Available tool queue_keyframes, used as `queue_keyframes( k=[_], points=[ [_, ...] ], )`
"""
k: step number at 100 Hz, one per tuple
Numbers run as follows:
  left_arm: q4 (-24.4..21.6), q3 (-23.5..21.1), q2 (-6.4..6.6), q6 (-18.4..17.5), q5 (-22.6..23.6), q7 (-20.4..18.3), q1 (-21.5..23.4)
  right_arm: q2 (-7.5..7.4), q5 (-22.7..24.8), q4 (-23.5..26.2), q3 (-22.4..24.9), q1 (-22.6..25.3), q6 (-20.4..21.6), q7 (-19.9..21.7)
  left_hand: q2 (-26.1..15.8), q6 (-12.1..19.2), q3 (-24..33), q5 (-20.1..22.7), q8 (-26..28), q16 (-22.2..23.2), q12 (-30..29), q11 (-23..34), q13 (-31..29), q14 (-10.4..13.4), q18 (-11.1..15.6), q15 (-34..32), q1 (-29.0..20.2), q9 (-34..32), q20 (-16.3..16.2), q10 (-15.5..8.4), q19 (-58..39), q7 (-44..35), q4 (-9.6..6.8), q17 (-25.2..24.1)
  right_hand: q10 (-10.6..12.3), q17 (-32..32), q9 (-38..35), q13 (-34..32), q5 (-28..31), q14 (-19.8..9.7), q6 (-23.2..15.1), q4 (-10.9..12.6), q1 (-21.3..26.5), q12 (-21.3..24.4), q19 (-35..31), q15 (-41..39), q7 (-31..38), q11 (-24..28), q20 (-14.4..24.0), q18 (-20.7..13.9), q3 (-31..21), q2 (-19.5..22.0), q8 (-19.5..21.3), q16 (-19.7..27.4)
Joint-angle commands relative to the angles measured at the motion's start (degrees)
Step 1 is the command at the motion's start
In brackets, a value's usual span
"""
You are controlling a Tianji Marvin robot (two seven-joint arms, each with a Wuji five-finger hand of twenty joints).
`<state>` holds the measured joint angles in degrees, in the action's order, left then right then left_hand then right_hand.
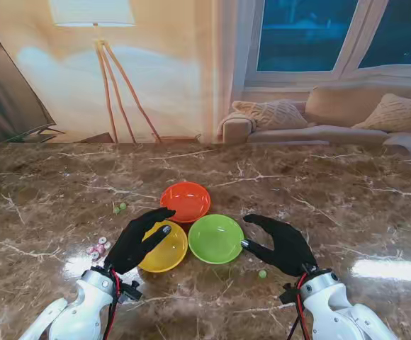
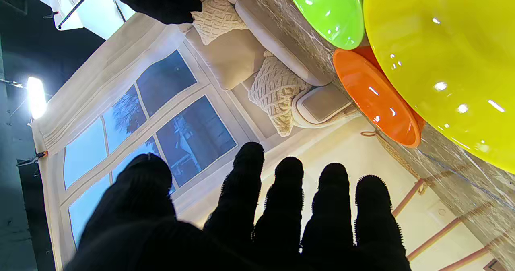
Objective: Portion candies into small dishes
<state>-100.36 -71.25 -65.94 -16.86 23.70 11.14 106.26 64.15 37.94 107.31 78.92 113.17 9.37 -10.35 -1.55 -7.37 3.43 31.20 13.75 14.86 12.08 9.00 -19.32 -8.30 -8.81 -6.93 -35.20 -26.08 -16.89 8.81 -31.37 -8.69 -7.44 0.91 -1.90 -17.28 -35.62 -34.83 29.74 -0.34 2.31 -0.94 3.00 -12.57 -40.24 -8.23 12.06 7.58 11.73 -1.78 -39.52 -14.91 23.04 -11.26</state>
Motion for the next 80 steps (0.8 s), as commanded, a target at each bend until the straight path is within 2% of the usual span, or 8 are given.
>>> queue_keyframes(
  k=[1, 50, 80],
  points=[
    [0.04, 0.18, 0.06, 0.25, -0.10, -0.23, 0.12, 0.19, -0.04, -0.22, -0.17, 0.41, -0.52, 0.59, 0.25, 0.20, -0.99, -0.31, -0.07, -0.66, 0.08, -0.72, 1.07, 0.91, 0.48, 0.54, 1.88, 1.05, 0.73, 0.22, 0.89, 0.76, -1.15, -0.82, 1.11, 0.67, -0.26, 1.10, -0.86, -1.63, -1.43, 1.39, -0.06, -0.58, 0.13, 0.22, 0.23, 0.16, -1.09, -0.95, 1.25, -0.35, 0.02, -0.23],
    [0.16, 0.24, 0.30, 1.08, -0.90, -2.02, -1.66, 0.03, 0.75, -0.09, 1.01, 0.23, -2.15, 1.58, 0.32, 0.23, -0.98, -0.28, -0.02, -0.64, 0.09, -0.74, 0.97, 0.98, 0.27, 0.55, 1.72, 1.03, 0.82, 0.17, 1.01, 0.78, -1.11, -0.81, 1.37, 0.59, -0.30, 0.97, -0.85, -1.48, -1.80, 1.12, 1.07, -0.99, -0.03, 0.17, 0.35, 0.05, -0.50, -0.43, 0.53, -1.51, 0.27, -0.62],
    [1.83, 0.81, 0.11, 0.52, -0.27, -1.11, -3.45, -0.31, 2.98, 0.22, 2.53, 1.10, -3.40, 2.71, 0.43, 0.30, -0.99, -0.14, 0.02, -0.64, 0.08, -0.70, 0.87, 1.14, 0.22, 0.56, 1.58, 0.79, 0.84, 0.06, 1.02, 0.71, -1.05, -0.78, 1.44, 0.15, -0.71, 0.24, -0.63, -1.41, -2.07, 0.54, 1.24, -1.17, -0.66, -0.17, 0.57, 0.26, 0.22, 0.33, -2.26, -3.06, 0.47, -0.89]
  ],
)
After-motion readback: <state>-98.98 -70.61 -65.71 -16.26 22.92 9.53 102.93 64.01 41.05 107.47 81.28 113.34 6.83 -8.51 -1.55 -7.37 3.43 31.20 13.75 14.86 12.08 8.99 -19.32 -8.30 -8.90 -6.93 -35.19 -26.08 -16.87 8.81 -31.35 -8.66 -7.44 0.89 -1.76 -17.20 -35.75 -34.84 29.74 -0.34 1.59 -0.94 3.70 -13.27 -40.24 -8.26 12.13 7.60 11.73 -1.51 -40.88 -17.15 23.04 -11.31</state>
